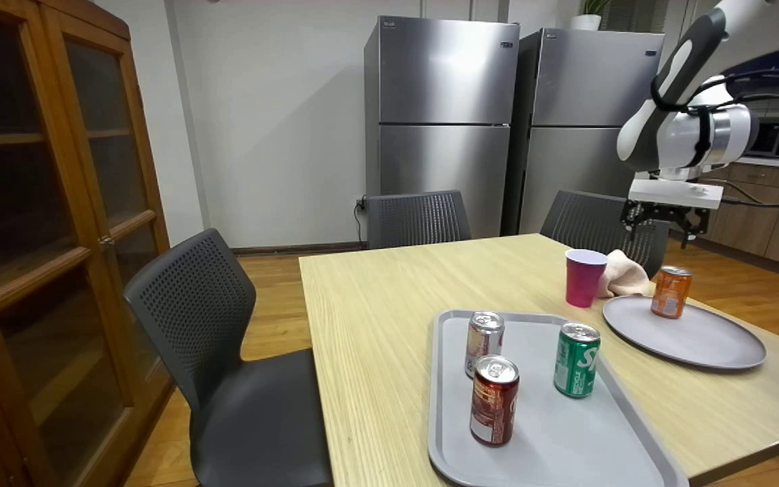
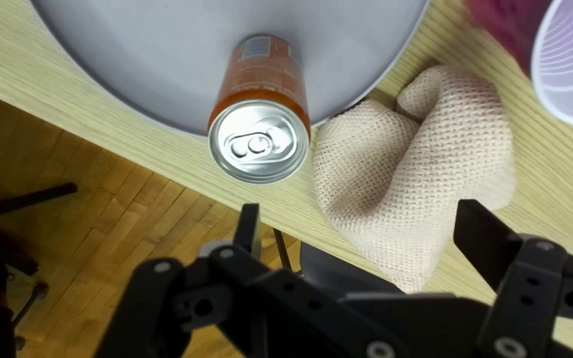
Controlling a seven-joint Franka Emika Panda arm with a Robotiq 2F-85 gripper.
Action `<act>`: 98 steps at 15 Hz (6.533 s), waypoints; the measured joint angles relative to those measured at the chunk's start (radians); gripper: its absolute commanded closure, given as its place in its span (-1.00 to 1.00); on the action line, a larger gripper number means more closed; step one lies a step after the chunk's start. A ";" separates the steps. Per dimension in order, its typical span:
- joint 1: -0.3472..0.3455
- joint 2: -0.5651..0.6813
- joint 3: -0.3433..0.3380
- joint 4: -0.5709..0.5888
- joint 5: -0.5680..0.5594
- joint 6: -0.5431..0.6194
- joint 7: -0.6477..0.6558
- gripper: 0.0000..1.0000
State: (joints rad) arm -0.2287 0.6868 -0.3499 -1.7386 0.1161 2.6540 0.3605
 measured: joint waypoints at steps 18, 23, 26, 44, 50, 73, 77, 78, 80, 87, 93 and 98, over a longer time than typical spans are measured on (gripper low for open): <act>0.295 -0.469 0.017 -0.548 -0.218 0.083 0.101 -1.00; 0.316 -0.545 0.091 -0.634 -0.294 0.083 0.141 -1.00; 0.323 -0.574 0.149 -0.669 -0.318 0.083 0.148 -1.00; 0.400 -0.567 0.377 -0.741 -0.323 0.080 0.146 -1.00; 0.401 -0.507 0.375 -0.725 -0.323 0.082 0.146 -1.00; 0.421 -0.266 0.330 -0.553 -0.272 0.082 0.139 -1.00; 0.430 -0.251 0.330 -0.541 -0.253 0.082 0.135 -0.17; 0.431 -0.248 0.330 -0.539 -0.251 0.082 0.135 0.02; 0.433 -0.244 0.329 -0.536 -0.248 0.082 0.134 0.23; 0.436 -0.257 0.325 -0.523 -0.246 0.084 0.128 0.23; 0.425 -0.343 0.299 -0.522 -0.238 0.085 0.105 0.23; 0.364 -0.405 0.272 -0.525 -0.211 0.085 0.057 0.23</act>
State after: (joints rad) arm 0.1353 0.2819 -0.0777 -2.2640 -0.0946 2.7390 0.4179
